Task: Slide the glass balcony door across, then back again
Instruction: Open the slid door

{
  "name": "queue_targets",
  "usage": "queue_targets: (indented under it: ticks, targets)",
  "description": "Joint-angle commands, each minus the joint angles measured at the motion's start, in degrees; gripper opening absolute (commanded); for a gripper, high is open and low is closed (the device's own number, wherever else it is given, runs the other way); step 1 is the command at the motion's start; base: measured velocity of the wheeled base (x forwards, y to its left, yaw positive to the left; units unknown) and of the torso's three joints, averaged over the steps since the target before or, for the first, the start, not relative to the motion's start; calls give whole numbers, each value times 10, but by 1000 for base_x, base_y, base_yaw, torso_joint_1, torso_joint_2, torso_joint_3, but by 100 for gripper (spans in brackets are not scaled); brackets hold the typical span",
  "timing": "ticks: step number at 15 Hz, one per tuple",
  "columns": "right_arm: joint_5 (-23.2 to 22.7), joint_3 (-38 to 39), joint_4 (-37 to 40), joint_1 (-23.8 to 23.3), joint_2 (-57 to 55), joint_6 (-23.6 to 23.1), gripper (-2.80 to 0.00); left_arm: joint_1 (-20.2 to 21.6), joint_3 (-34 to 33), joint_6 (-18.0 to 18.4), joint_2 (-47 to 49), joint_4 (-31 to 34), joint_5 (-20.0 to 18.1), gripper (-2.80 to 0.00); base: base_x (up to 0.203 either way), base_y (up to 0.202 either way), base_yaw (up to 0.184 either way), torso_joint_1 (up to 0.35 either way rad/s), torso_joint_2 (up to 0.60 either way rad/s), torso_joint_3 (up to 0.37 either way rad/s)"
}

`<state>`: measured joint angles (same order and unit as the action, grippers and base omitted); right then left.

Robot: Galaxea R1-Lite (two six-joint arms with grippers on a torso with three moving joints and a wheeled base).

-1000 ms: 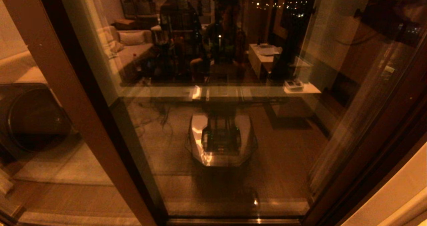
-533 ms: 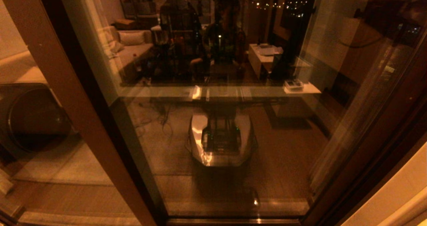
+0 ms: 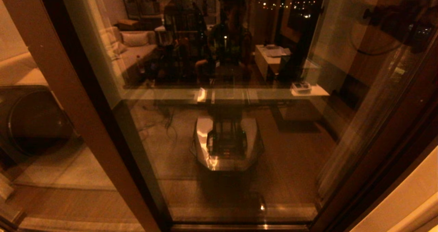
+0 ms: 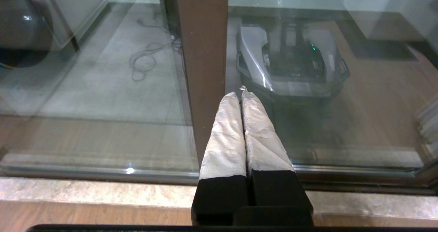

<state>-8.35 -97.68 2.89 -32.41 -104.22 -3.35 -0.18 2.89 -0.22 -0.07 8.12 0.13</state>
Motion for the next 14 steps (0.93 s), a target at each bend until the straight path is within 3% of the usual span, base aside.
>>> queue_targets:
  ticks: [1, 14]
  targets:
    - [-25, 1, 0, 2, -8, 2, -280, 0, 0, 0, 0, 1, 0, -280, 0, 0, 0, 0, 0, 0]
    - [-66, 36, 0, 30, 22, 18, -280, 0, 0, 0, 0, 1, 0, -280, 0, 0, 0, 0, 0, 0]
